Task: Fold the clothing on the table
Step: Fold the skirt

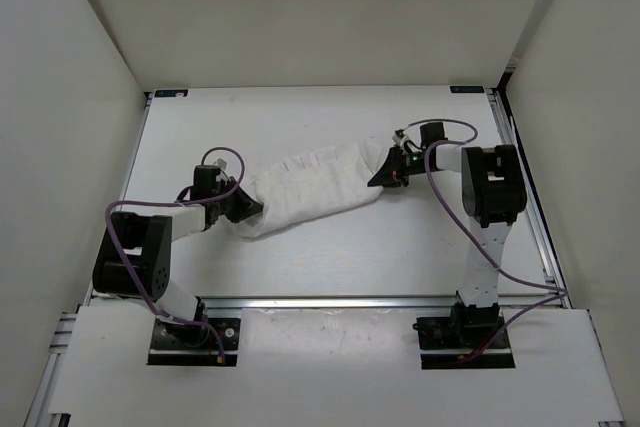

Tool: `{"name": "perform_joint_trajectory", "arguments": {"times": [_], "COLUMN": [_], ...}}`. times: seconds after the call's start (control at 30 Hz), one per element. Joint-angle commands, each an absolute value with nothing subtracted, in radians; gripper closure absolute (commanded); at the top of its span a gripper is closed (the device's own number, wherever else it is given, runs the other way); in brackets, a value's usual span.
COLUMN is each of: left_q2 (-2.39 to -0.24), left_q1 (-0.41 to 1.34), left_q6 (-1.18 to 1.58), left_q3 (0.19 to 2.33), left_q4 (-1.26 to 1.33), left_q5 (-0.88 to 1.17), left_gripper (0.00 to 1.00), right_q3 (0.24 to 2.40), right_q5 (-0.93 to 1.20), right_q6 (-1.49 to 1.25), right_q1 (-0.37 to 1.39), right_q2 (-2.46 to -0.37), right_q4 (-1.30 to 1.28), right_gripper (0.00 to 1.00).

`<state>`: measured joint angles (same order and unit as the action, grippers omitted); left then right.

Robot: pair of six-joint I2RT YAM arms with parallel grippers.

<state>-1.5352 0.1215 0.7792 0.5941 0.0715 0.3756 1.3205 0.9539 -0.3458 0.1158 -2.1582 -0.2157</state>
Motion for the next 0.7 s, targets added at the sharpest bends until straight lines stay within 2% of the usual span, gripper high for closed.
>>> {"name": "perform_joint_trajectory", "arguments": {"times": [0.0,0.23,0.47,0.6,0.67], "left_q2": [-1.499,-1.577,-1.710,-1.735,-1.732], "left_q1": [0.126,0.319,0.439,0.466,0.463], "left_q6": [0.775,0.741,0.776,0.790,0.793], "left_q3": [0.587,0.693,0.775,0.793,0.798], "left_q4": [0.083,0.054,0.087,0.098,0.101], "left_q5": [0.379,0.338,0.368,0.377,0.380], "left_gripper": [1.00,1.00,1.00,1.00,1.00], "right_q3": [1.247,1.080,0.867,0.900,0.969], "right_q5": [0.974,0.855,0.710,0.672,0.648], "right_q6": [-0.379,-0.367,-0.350,-0.319,-0.301], "right_q1": [0.085,0.006,-0.054,-0.014,0.061], "right_q2": [-2.059,-1.847,-1.637,-1.634,-1.637], "right_q4": [-0.164,-0.224,-0.261,-0.305,-0.333], "right_gripper": [1.00,1.00,1.00,1.00,1.00]}}
